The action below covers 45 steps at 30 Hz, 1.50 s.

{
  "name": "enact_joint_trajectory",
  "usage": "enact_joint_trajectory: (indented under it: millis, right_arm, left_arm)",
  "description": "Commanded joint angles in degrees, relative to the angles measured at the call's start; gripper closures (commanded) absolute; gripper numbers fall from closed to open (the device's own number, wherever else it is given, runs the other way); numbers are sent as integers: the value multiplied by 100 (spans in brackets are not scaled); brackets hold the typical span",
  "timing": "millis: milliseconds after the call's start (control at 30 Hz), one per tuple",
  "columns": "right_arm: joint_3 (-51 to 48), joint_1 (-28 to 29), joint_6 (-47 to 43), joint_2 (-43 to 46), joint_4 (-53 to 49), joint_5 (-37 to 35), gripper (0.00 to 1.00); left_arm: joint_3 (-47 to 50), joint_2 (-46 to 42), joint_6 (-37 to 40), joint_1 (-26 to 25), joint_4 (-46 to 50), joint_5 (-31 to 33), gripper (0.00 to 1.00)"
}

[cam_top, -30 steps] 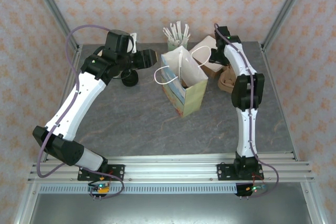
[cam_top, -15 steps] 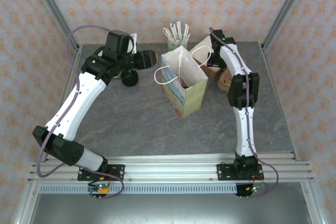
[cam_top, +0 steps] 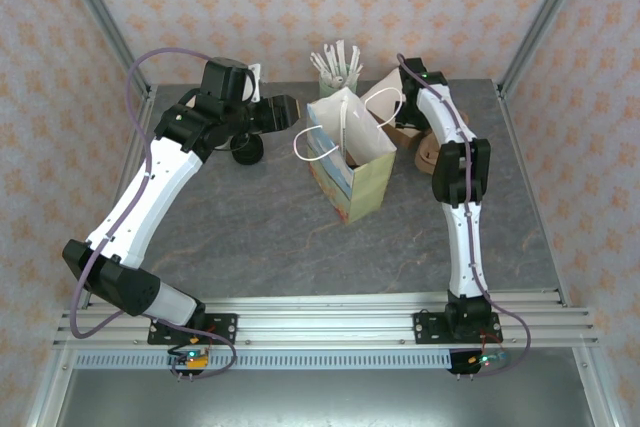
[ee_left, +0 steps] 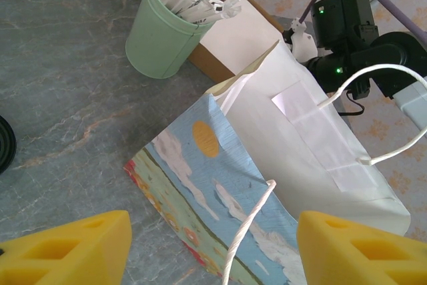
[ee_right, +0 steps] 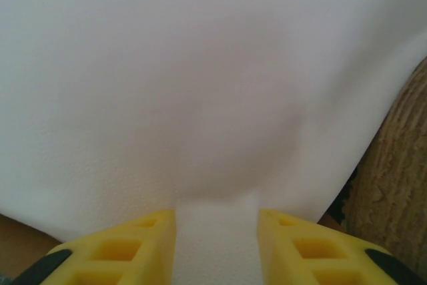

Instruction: Pack the takeout coffee

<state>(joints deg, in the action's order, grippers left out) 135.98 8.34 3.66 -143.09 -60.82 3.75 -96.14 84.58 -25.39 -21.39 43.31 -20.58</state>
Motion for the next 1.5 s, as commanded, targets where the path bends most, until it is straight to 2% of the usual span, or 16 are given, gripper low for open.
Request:
enact_joint_trajectory:
  millis: [0,567,1000,1300,1467]
  right_arm:
    - [99,19,-53,-185,-150,-33,67]
    - [482,19,-73,7,-85,181,99]
    - [-325,18,161,1178,568,410,100]
    - [-567,19,195,1802,396,359,100]
    - [-971,19,268,1903,338,653,100]
  left_arm:
    - [54,-82,128,-23,98,94,33]
    - [95,-126,198,-23,152,134,33]
    - [175,-194,199,-23,147,157,33]
    - [205,-178,175,-19,72,92,33]
    - [250,-187,177,-23,46,87,33]
